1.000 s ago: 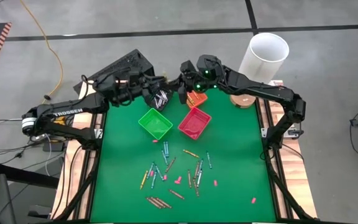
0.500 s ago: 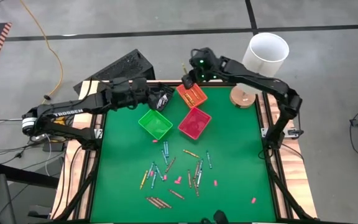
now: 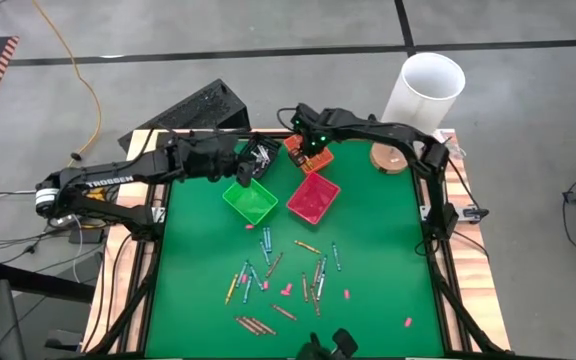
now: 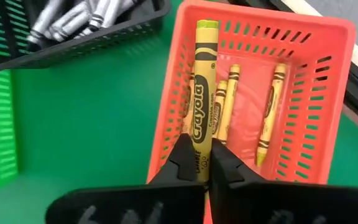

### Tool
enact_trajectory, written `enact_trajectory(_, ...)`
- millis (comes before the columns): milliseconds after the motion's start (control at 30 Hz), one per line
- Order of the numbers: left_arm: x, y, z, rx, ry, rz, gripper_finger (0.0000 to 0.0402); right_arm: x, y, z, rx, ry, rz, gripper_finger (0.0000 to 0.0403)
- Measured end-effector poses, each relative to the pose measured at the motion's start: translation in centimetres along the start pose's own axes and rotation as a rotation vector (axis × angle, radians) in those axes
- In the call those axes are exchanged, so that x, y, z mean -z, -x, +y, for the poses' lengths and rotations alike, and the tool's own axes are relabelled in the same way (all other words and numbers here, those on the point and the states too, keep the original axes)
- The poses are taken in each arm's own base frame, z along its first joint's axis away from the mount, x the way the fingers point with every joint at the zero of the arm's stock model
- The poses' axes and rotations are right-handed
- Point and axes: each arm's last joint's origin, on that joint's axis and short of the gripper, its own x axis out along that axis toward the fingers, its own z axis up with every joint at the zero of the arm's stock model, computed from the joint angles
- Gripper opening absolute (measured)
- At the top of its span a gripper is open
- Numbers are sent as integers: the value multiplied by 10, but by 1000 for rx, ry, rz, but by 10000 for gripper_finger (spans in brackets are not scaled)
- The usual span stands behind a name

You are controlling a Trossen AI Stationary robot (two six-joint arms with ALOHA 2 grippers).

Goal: Sort crayons
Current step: Put the yellow crayon into the bin

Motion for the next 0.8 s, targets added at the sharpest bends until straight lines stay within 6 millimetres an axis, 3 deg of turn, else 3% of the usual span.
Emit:
enact_trajectory(133,6,1,-1,-14,-14,50,178,0,-4,-3,14,-3,14,38)
enact_trajectory(367,15,2,-2,-35,-28,121,178,-3,0,-10,30,3,-12,135)
enact_trajectory(500,29,6,-2,-32,-52,261,178,-5,7,-13,1,13,-14,177)
enact_trajectory(800,86,37,-15,-207,13,677,178,-9,73,-11,-47,61,-175,194)
